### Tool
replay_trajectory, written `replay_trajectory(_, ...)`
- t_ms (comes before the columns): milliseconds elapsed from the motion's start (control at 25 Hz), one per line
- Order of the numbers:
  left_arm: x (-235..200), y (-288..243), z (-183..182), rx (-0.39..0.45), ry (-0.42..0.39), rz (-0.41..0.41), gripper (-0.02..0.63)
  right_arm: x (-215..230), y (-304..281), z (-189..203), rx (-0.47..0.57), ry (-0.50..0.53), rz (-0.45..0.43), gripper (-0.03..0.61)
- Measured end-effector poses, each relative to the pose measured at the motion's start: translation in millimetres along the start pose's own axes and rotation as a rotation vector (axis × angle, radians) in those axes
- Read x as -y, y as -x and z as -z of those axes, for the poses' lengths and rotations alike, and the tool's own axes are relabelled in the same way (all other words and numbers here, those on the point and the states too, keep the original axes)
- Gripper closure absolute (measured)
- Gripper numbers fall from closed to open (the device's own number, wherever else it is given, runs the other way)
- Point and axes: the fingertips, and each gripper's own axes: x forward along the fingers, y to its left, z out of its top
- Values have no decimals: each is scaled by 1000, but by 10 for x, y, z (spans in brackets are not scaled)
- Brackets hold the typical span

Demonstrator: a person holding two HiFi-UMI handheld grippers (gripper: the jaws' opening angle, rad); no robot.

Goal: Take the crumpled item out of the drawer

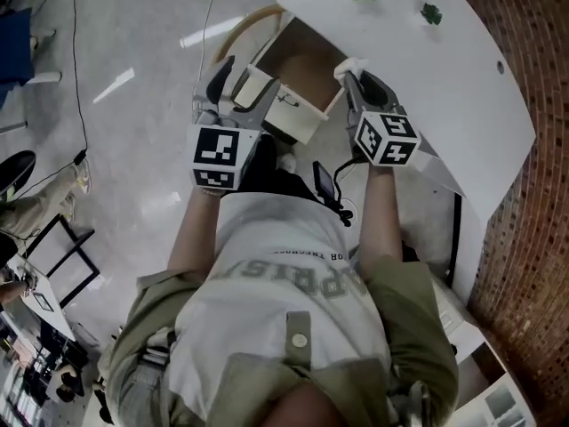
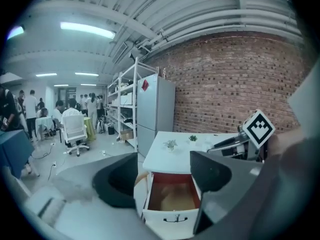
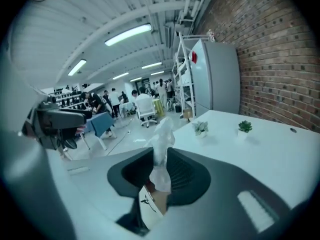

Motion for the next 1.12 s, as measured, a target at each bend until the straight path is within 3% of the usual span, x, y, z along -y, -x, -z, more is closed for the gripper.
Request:
replay_trajectory(360,121,128,-588,137,-86,5,272,-133,855,-698,287,-34,36,491)
replay_trajectory(600,191,194,-791,186,-127,4,330,-190,1316,-973,484,-69,89,491)
replay_trajectory(960,256,246,-945,227,-149,9,491,-283,1564,-1101,557,-1,157,491)
replay_trajectory(1120,289,209,-983,238,-155,8,524,-239,1616,-1145,574,15,173,491)
